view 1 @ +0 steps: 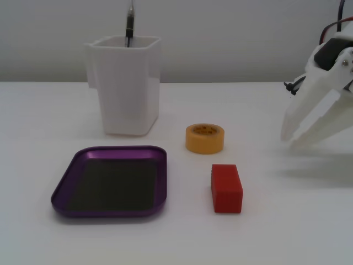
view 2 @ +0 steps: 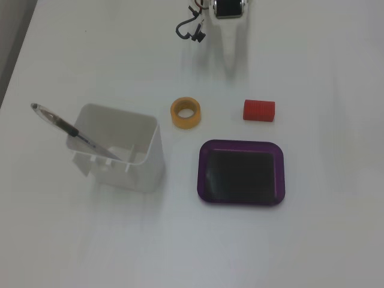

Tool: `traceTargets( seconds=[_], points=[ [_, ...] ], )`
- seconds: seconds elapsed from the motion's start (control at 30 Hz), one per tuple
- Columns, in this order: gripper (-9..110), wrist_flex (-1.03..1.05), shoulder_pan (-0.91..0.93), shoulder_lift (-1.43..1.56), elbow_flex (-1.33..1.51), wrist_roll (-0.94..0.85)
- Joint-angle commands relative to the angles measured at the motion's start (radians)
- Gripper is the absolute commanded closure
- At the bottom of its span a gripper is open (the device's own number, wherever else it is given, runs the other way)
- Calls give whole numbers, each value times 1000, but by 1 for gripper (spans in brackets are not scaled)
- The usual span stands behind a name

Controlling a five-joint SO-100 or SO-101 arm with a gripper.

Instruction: Pick up the red cube and place it in the box.

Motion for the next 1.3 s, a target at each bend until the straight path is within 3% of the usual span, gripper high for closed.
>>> traceTargets(
  seconds=[0.0, 0.57, 0.87, 1.03, 1.27],
  points=[
    [100, -6, -11, 92, 12, 0],
    [100, -2, -3, 89, 6, -2],
    [100, 9, 0, 41, -281, -9],
    [99, 6, 0, -278, -494, -20],
    [96, 143, -15, -939, -1055, -106]
  ],
)
